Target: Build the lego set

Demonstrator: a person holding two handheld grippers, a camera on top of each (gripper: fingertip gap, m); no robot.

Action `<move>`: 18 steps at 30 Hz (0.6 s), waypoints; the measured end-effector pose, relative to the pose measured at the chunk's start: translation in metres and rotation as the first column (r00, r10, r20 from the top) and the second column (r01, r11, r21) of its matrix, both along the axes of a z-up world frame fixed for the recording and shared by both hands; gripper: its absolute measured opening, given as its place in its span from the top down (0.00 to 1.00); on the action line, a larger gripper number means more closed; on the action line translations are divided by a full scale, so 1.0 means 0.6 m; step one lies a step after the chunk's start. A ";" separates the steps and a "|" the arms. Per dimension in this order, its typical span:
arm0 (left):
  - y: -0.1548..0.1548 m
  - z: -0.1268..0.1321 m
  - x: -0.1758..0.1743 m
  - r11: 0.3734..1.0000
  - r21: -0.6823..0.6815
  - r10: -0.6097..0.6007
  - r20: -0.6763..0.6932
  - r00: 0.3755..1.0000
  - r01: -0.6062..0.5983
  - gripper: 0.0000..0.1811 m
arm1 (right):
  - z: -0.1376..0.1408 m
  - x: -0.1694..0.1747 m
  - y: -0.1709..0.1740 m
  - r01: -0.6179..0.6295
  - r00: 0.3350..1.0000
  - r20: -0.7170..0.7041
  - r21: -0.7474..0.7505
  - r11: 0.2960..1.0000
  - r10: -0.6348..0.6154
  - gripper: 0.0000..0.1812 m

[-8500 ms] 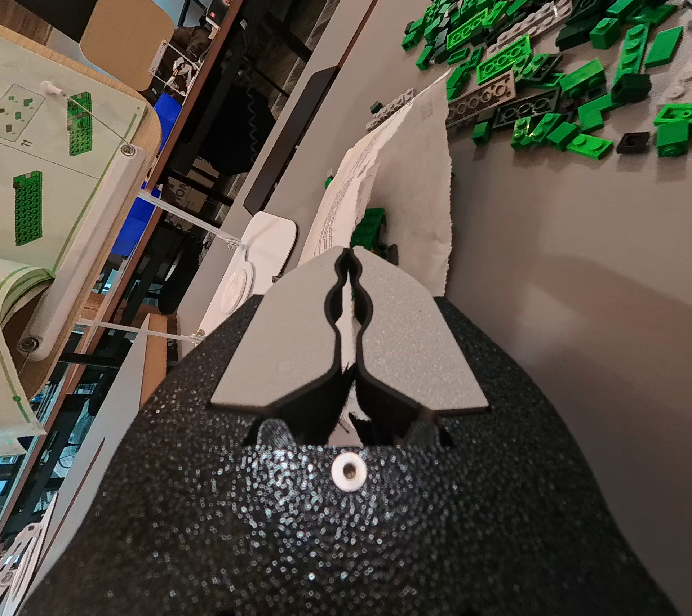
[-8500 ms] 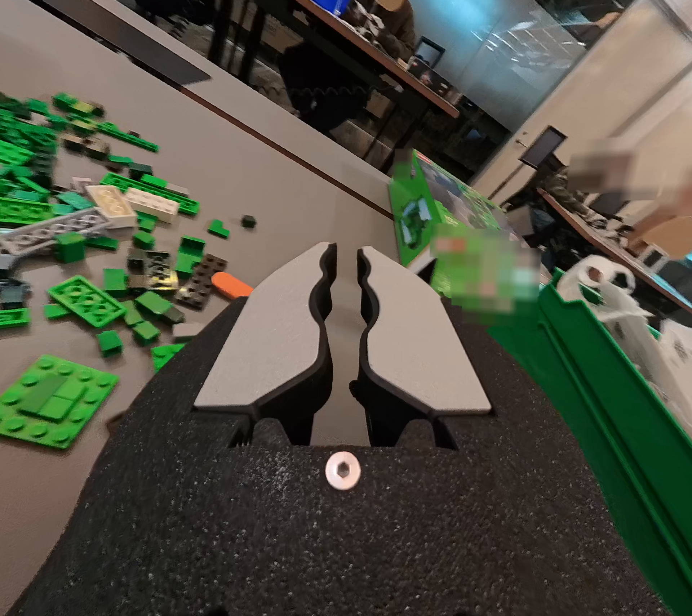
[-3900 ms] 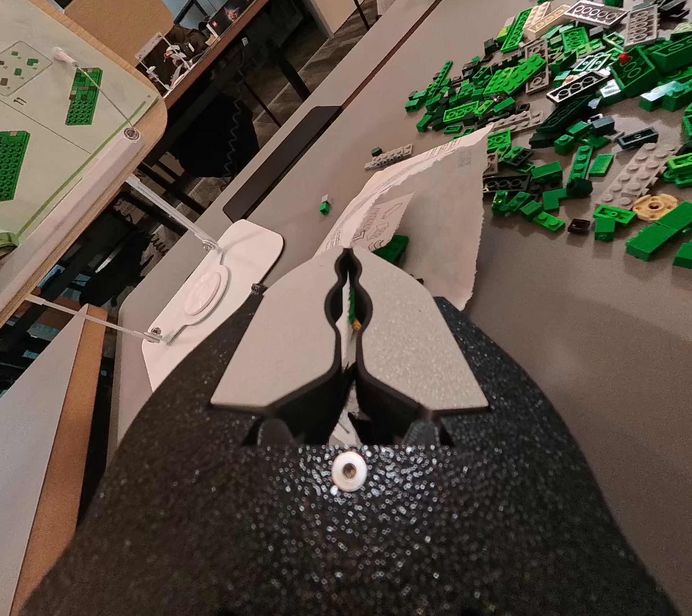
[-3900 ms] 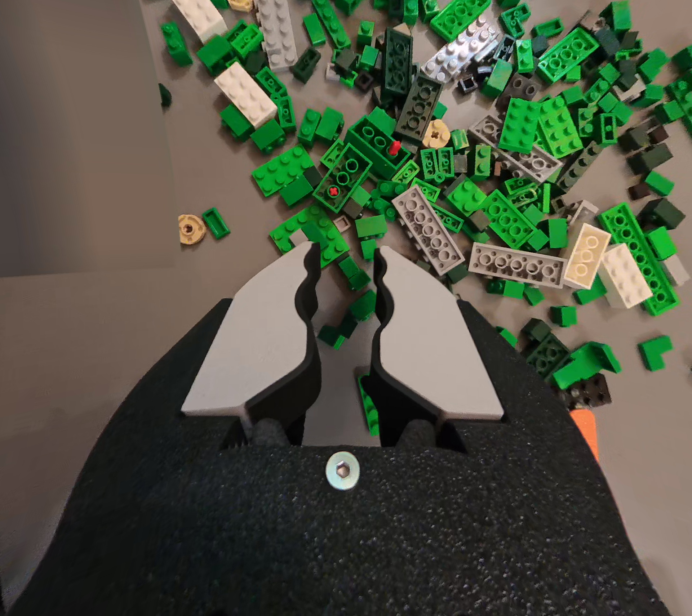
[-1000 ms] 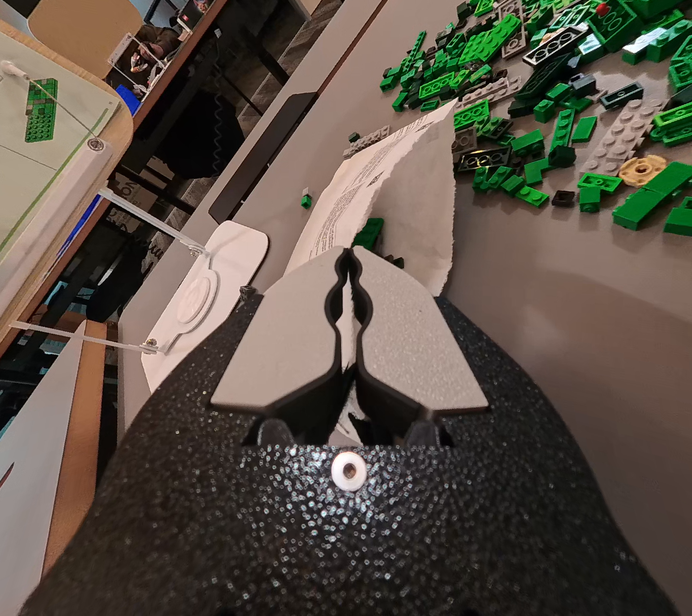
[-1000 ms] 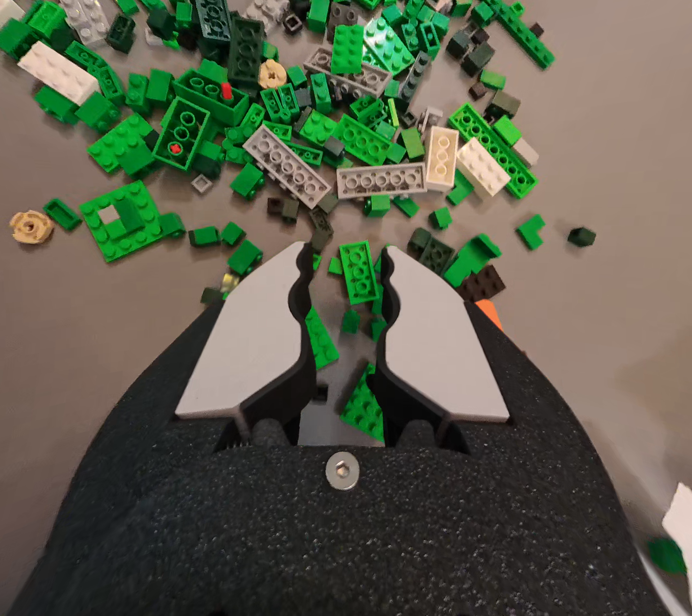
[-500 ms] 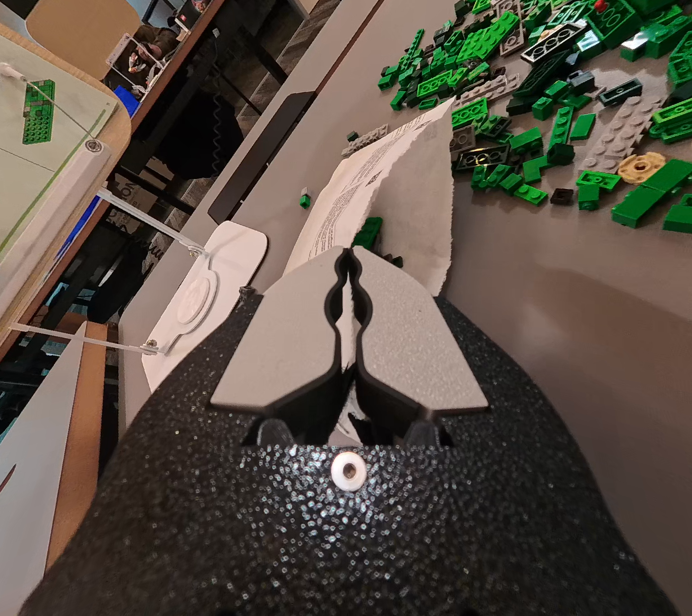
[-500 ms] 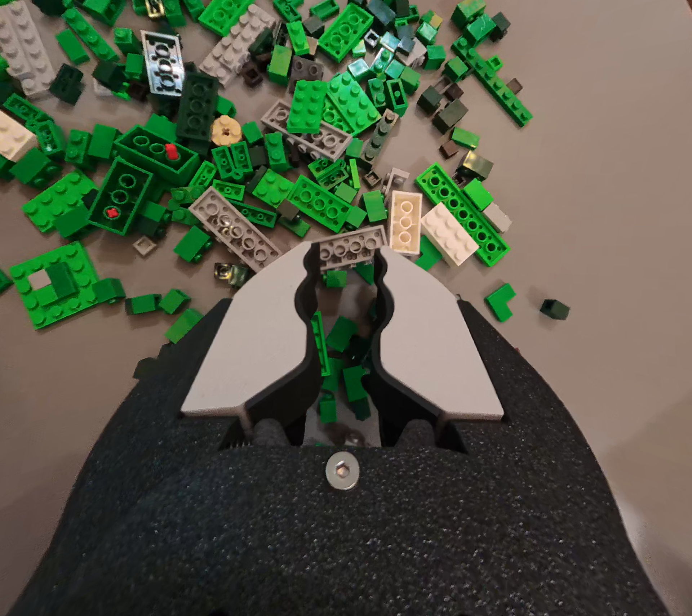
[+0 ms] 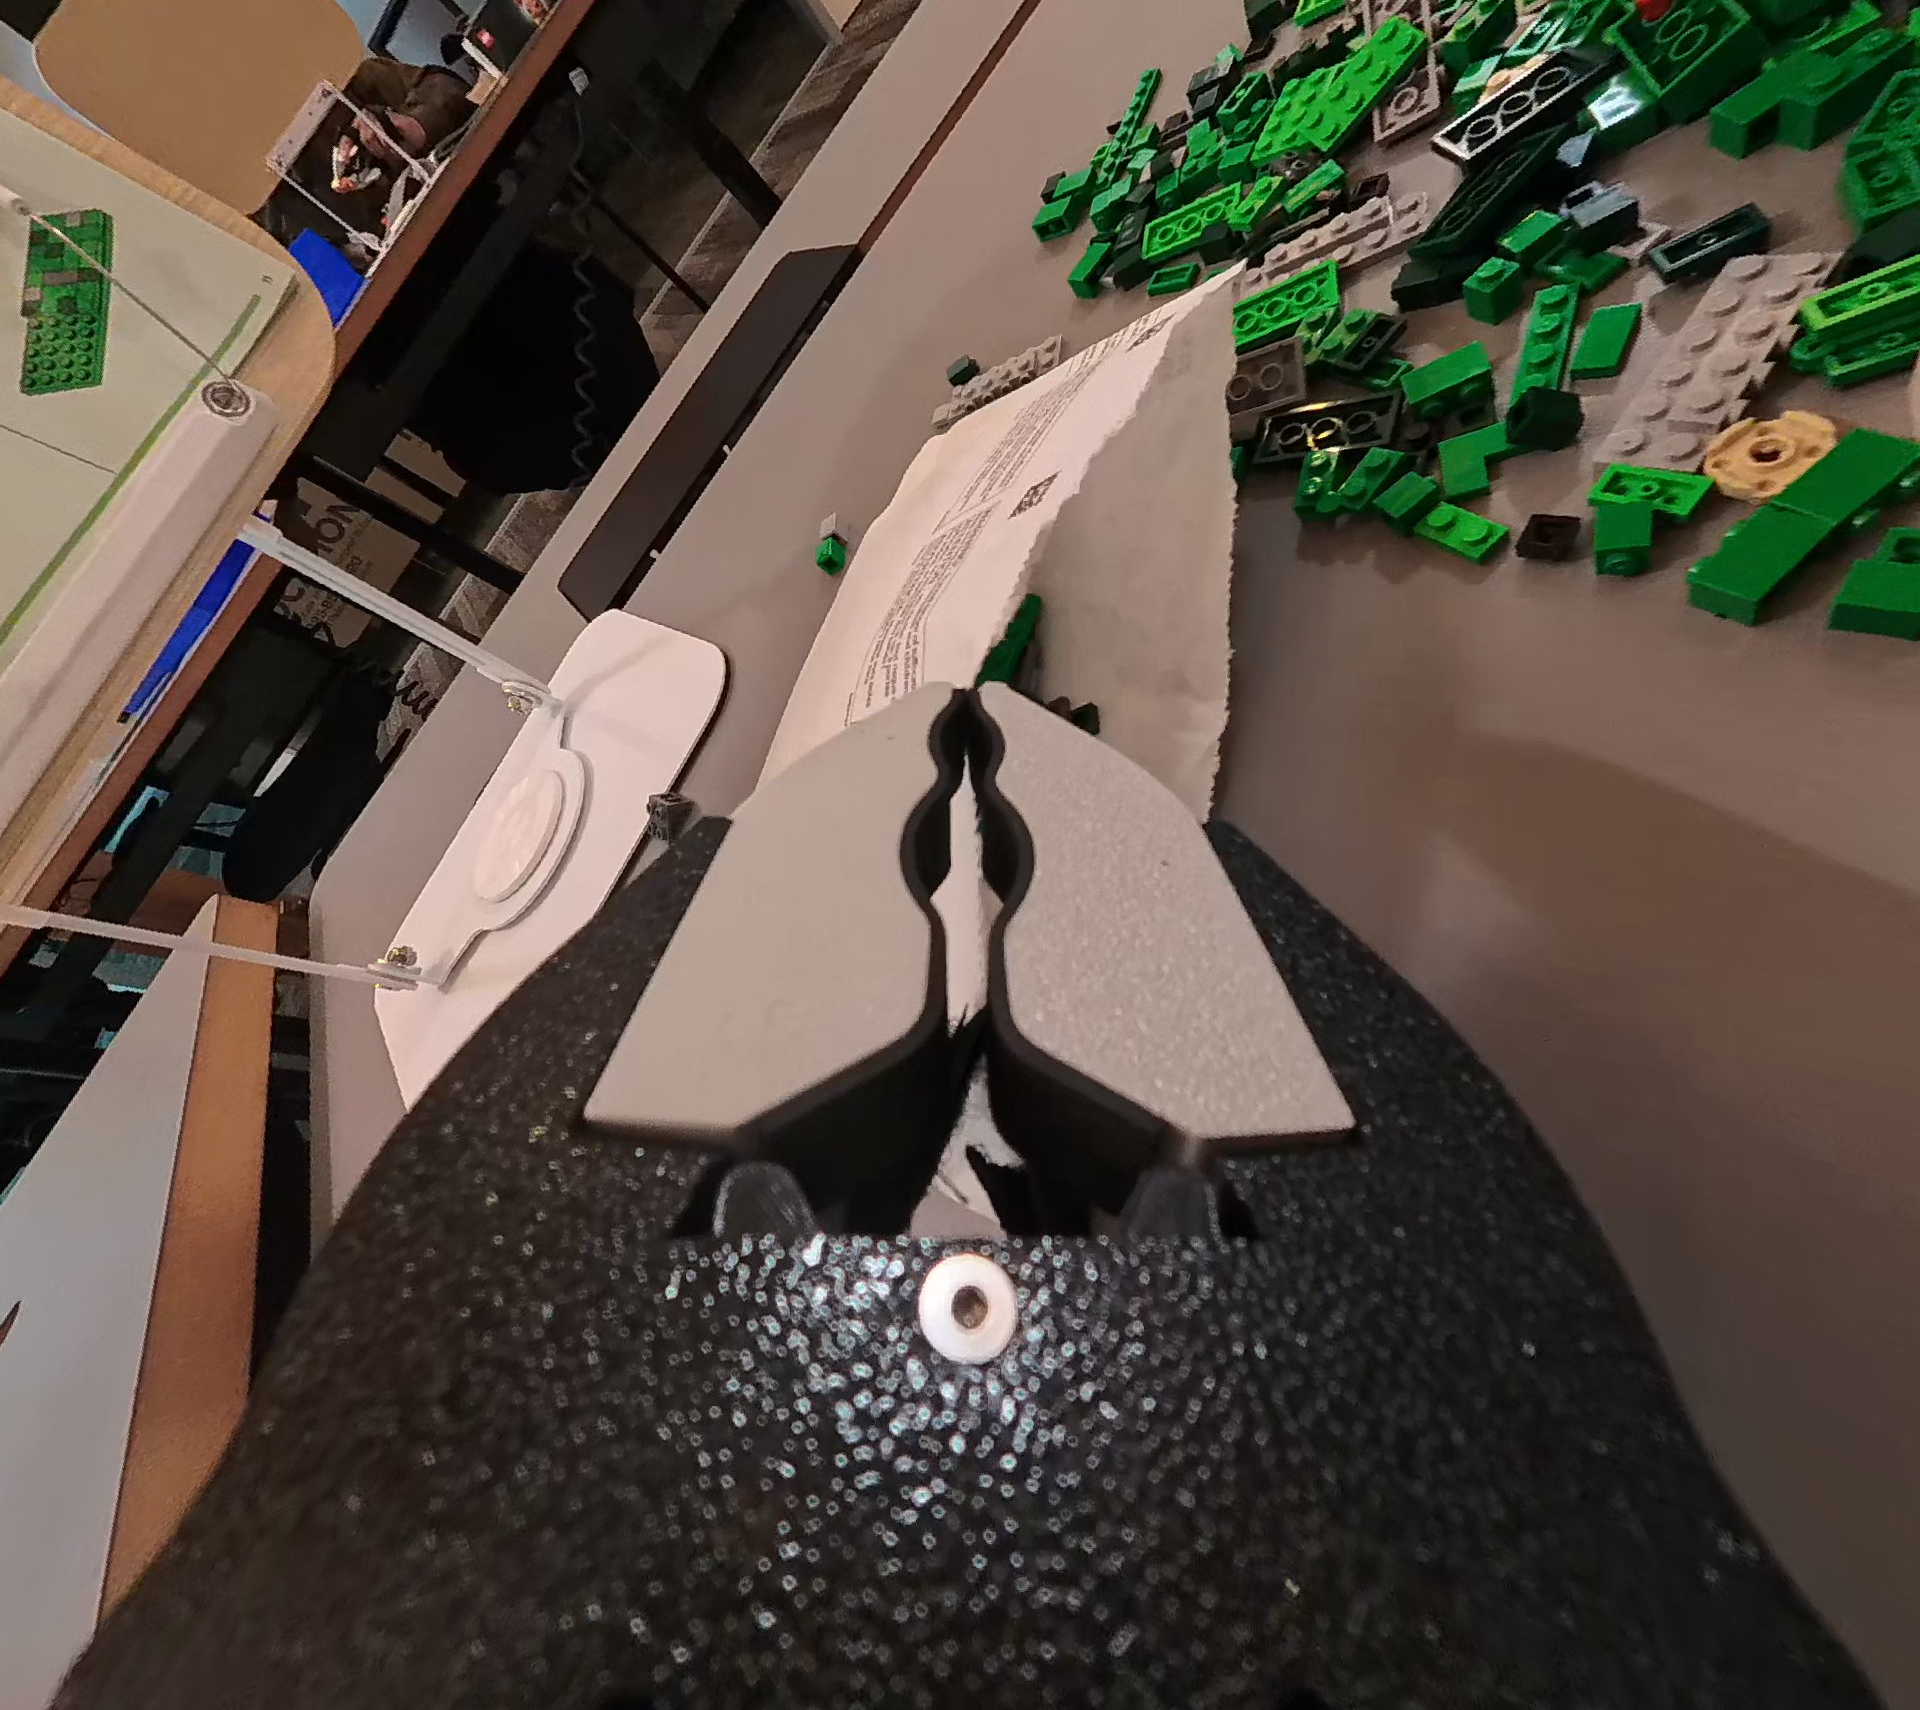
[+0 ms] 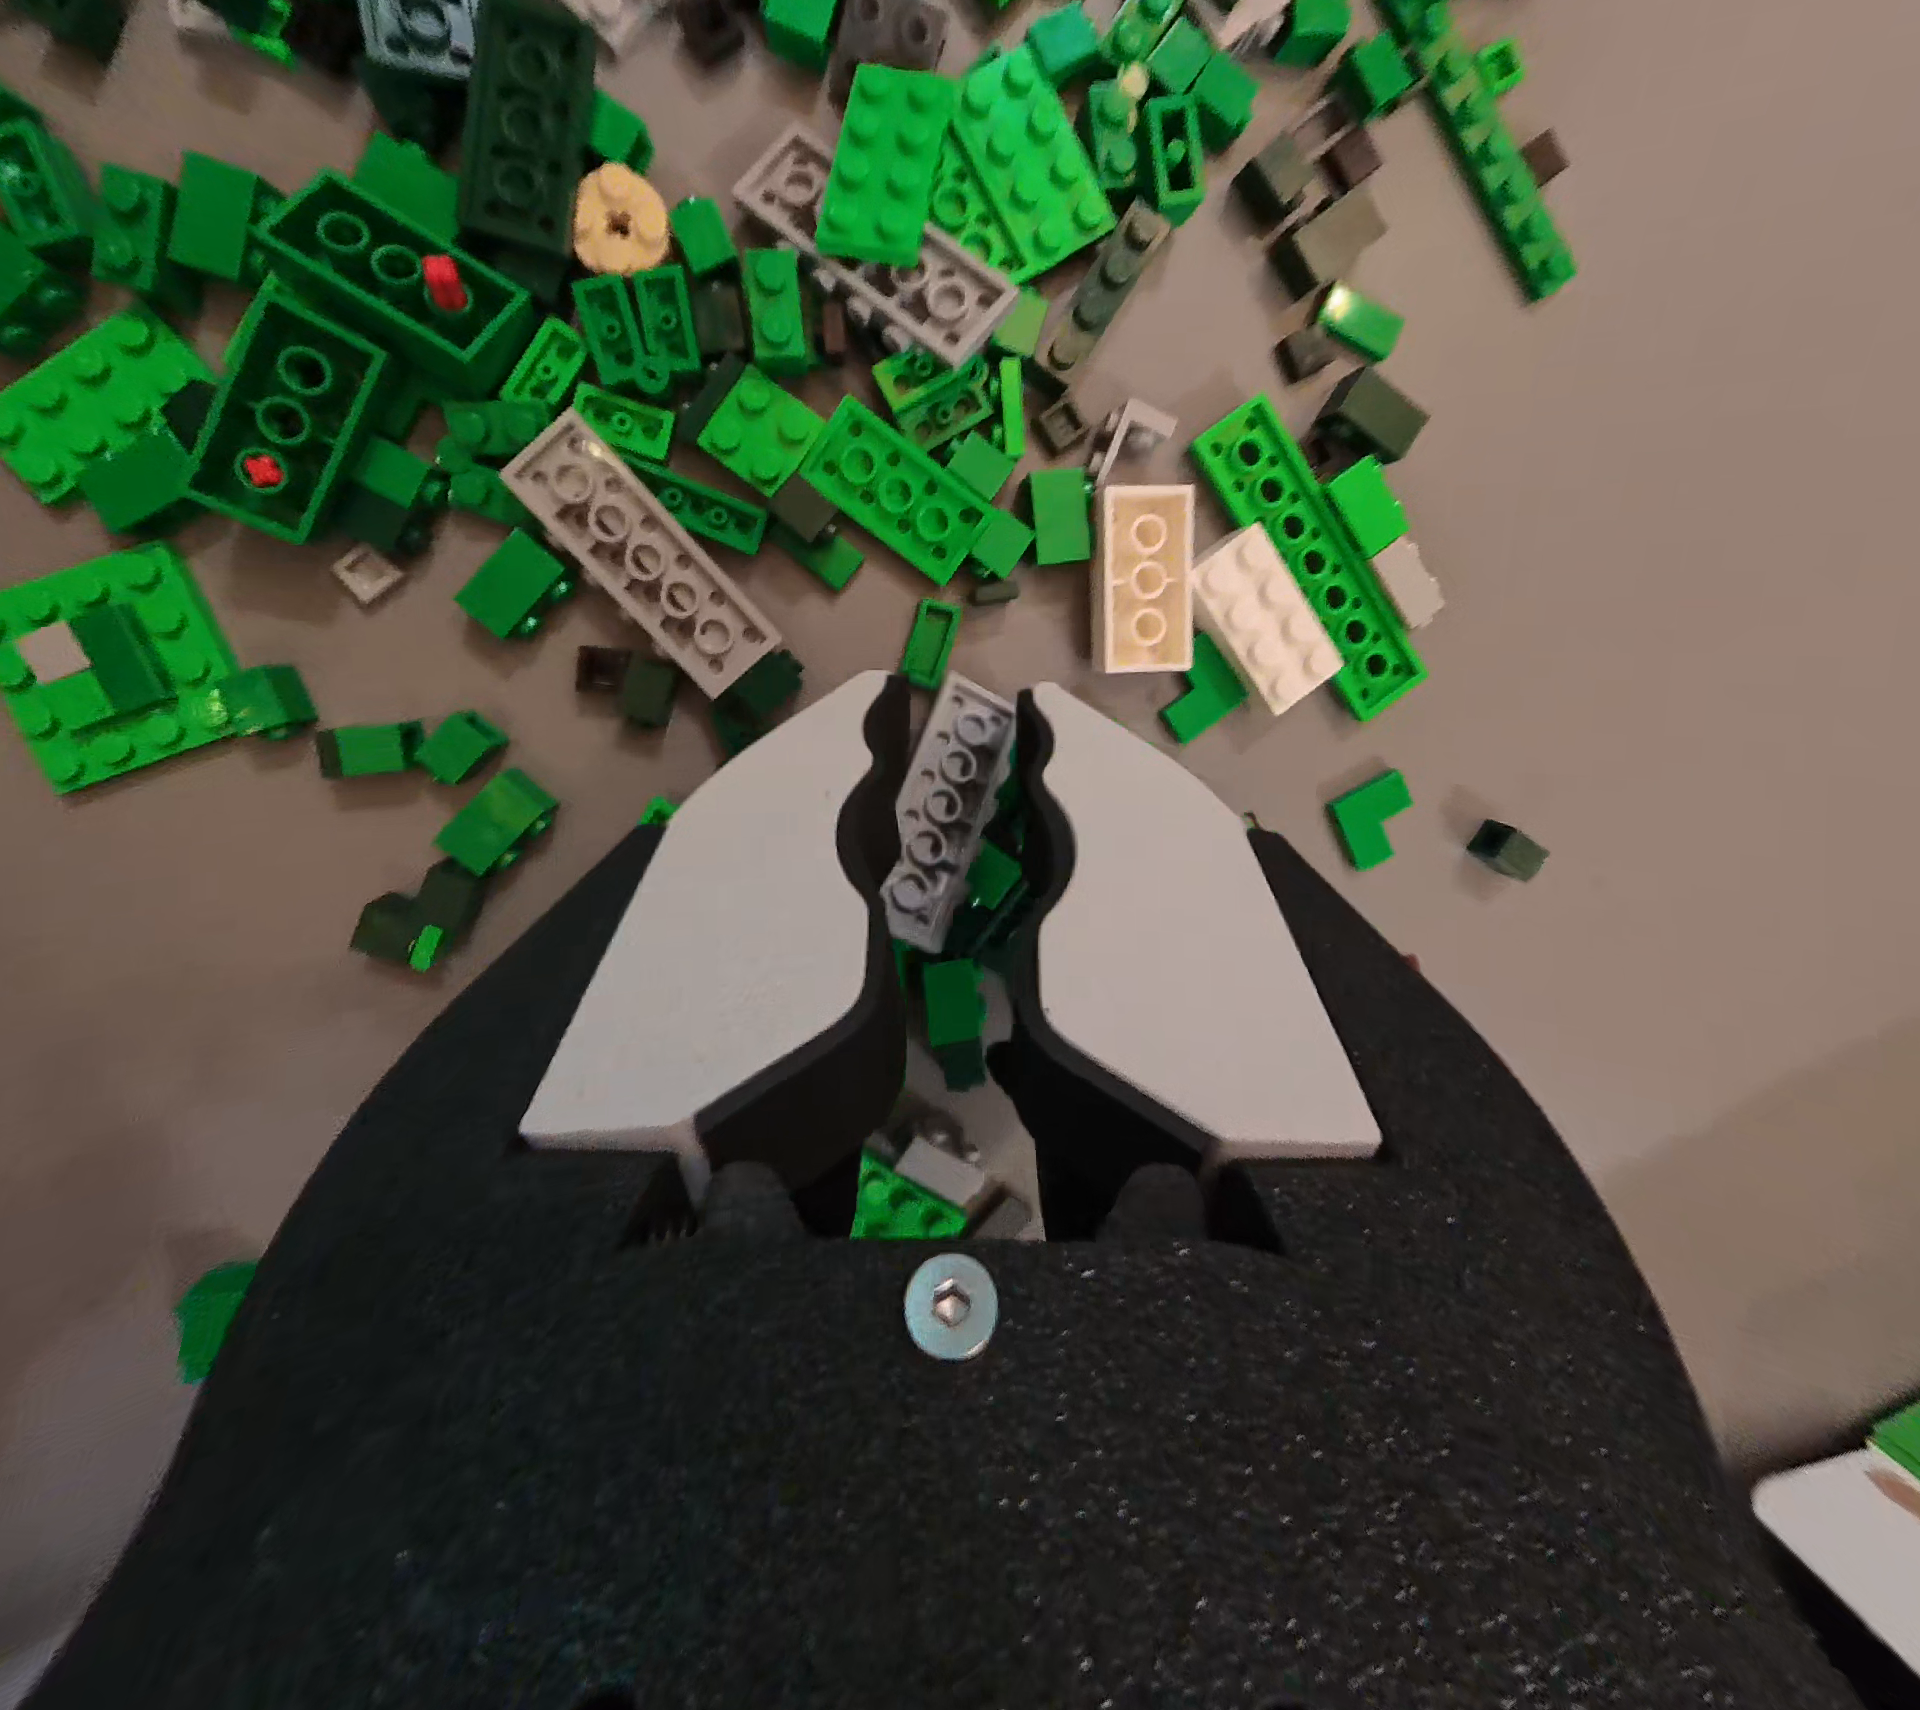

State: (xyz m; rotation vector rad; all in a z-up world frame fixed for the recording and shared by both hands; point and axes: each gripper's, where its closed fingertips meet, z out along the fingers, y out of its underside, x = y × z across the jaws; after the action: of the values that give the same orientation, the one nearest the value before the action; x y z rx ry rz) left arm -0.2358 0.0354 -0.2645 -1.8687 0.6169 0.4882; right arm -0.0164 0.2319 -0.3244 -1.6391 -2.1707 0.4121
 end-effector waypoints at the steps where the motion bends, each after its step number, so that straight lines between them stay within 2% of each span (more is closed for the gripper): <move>1: 0.000 -0.001 0.001 1.000 -0.002 -0.001 -0.001 1.000 0.001 1.00 | 0.002 -0.007 -0.001 -0.003 1.000 -0.023 -0.006 1.000 0.003 0.89; 12: 0.000 0.000 0.000 1.000 -0.002 0.001 -0.007 1.000 -0.001 1.00 | -0.008 -0.028 0.004 -0.050 0.998 -0.039 -0.034 0.998 0.049 0.93; 15: 0.000 0.002 -0.001 1.000 0.002 0.006 -0.009 1.000 -0.006 1.00 | -0.001 -0.023 0.004 -0.062 0.997 -0.046 -0.009 0.998 0.061 0.96; 18: 0.001 0.010 -0.008 0.999 0.024 0.035 0.008 0.999 -0.035 1.00 | 0.026 -0.031 -0.016 -0.091 0.989 -0.118 0.008 0.996 0.092 0.96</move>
State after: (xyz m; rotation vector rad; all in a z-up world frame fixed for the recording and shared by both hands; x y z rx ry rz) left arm -0.2403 0.0362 -0.2587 -1.8605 0.5715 0.5085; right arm -0.0353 0.2221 -0.3090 -1.4786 -2.1622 0.5195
